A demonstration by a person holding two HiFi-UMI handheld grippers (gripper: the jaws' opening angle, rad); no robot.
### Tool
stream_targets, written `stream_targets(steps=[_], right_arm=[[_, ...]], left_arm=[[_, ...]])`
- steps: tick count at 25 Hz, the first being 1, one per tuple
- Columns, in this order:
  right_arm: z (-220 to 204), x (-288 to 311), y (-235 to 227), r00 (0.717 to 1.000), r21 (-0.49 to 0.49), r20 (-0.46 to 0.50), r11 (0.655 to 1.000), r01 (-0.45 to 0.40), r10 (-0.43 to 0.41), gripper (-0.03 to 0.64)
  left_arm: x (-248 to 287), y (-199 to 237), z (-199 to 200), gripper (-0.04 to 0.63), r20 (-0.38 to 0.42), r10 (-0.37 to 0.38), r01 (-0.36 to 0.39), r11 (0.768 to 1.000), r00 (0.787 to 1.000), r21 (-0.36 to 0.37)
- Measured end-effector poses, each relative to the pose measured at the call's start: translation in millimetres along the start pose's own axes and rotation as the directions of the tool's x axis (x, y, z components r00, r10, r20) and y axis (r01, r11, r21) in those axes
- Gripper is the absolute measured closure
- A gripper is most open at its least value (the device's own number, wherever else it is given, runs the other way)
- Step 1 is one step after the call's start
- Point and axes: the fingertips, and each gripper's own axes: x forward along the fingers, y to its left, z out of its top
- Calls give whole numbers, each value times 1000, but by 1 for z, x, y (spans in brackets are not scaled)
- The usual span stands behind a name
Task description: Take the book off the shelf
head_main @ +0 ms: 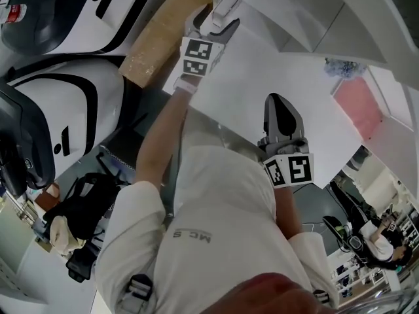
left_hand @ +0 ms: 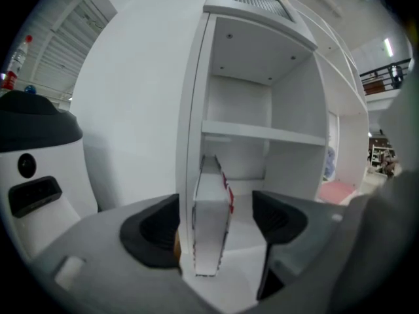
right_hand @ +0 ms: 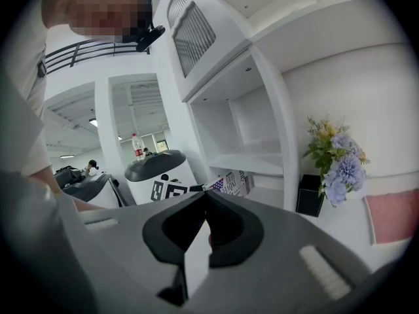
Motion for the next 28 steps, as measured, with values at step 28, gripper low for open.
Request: stream_targets(steps=[28], right_arm=[[-11,-18,-9,999,20,4,998,54,-54,618]], left_arm=[[13,3,-1,431,-2,79,-79,997,997,20]])
